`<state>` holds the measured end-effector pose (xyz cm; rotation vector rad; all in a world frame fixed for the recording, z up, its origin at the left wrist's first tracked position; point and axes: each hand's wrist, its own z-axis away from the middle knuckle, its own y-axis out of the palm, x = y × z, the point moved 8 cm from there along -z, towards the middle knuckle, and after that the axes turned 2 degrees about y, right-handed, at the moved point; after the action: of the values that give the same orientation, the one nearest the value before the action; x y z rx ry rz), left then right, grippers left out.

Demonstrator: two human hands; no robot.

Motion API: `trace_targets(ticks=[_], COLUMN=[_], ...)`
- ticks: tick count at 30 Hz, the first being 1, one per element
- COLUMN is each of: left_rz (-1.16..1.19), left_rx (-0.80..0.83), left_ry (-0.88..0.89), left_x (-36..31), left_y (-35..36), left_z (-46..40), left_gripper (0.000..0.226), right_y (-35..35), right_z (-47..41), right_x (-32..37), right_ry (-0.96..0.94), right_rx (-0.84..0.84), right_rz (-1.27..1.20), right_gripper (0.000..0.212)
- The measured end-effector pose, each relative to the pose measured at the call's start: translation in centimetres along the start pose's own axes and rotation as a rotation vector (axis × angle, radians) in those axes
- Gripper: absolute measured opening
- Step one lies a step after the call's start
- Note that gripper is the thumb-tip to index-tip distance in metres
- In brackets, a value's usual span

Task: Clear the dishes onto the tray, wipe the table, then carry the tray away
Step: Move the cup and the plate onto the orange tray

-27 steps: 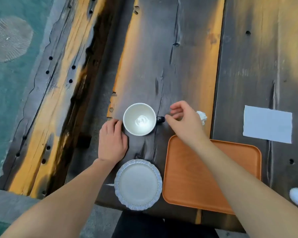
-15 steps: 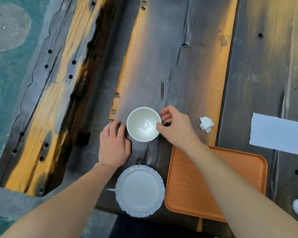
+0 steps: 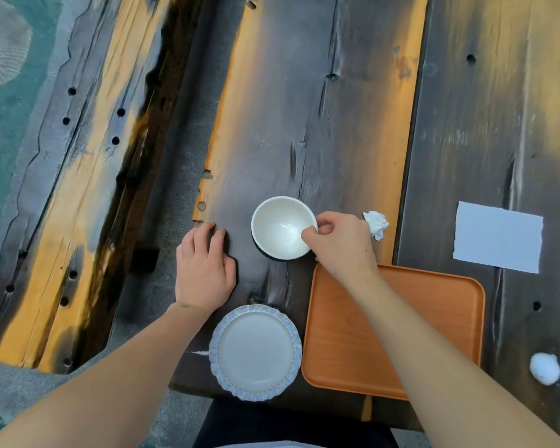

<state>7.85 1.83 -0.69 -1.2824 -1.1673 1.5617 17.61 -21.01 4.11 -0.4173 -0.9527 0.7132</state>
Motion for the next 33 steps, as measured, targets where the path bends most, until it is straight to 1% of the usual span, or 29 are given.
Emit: trace_targets(ticks=[3,6,9,12,14,18,22,29,33], left_rz=[-0.003,-0.017,-0.041,-0.032,-0.030,-0.052,-0.062,-0.074,-0.082], left_rx=[-0.003,0.018,0.052,0.071,0.091,0.132,0.131,0.102,0.094], left_ry=[0.005,0.028,0.122,0.229,0.254,0.256,0.239,0.222,0.219], left_x=[-0.1,-0.3,-0.8,-1.5,-1.8,-2.0,-2.0,-2.0,-2.0], left_y=[0.0,0.2,0.5,0.6,0.7,0.8,0.8,0.6,0.6], left_z=[0.0,0.1,0.1,0.0,0.1,0.2,0.1,0.1,0.1], left_gripper=[0.045,0.045,0.049,0.051,0.053,0.059,0.058,0.057,0.058], right_y=[-1.5,-3.4,-5.1,-6.0,-6.4,-6.5,-6.3,-6.2,-5.8], right_z=[1.6,3.5,5.0,6.0,6.5,6.7,6.5,6.2,6.2], right_x=[-0.4,-1.2,-3.0,-5.4,-6.7,-8.7,-9.7,-9.6,-9.0], right_ry=[-0.044,-0.099,-0.122,-0.089,-0.075,-0.043,-0.021,-0.037,-0.070], right_rx=[-0.042,-0.083,-0.113,-0.118,-0.124,-0.116,-0.118,-0.130,-0.118], right_rz=[0.040,0.058,0.098,0.123,0.135,0.148,0.127,0.083,0.068], right_gripper=[0.014,0.021,0.022,0.024,0.023,0.027,0.027,0.025,0.020])
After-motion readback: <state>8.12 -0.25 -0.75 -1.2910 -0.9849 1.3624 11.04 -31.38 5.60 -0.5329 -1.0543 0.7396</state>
